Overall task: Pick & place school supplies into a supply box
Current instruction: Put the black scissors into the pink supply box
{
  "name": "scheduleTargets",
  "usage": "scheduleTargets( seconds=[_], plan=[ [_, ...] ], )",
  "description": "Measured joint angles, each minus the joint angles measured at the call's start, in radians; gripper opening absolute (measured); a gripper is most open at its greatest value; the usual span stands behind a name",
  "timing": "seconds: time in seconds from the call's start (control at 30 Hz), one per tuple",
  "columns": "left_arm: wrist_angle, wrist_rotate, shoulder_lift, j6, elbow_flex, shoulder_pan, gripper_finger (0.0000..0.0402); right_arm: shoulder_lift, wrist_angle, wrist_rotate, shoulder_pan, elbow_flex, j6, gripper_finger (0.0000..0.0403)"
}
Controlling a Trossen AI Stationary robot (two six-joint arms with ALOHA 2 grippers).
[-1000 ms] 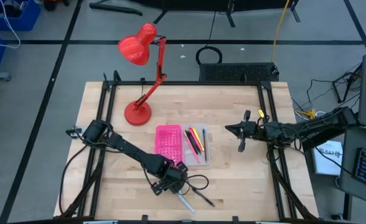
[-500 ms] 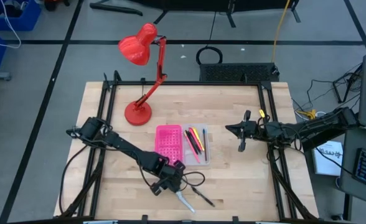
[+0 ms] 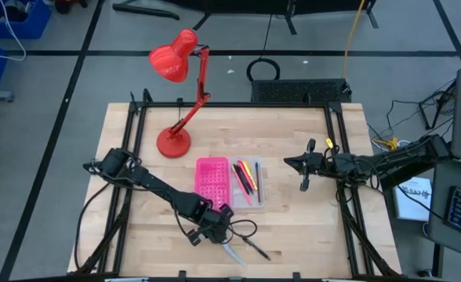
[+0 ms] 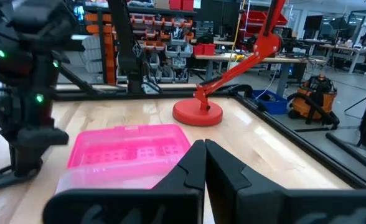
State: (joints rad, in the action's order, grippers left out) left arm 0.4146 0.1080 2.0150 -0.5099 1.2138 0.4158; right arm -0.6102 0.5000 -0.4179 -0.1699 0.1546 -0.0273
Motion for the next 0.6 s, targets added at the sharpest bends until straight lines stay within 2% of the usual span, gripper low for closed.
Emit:
scheduleTargets(
  seconds=[0.1,0.37,0.6],
  plan=[
    [0.035,-0.011,-0.02,-0.003,0.031,0.001,0.0075,0.0,0.012,0.0,0.0,-0.01,-0.007,0.0],
    [0.234,-0.132,-0.021,-0.076,0.135,-0.011,0.0059,0.0,0.035,0.0,0.0,-0.012,-0.011,0.0],
    [0.31,-0.129,-0.022,-0.131,0.221,-0.025,0.0039,0.0,0.035,0.0,0.0,-0.012,-0.011,0.0]
  ],
)
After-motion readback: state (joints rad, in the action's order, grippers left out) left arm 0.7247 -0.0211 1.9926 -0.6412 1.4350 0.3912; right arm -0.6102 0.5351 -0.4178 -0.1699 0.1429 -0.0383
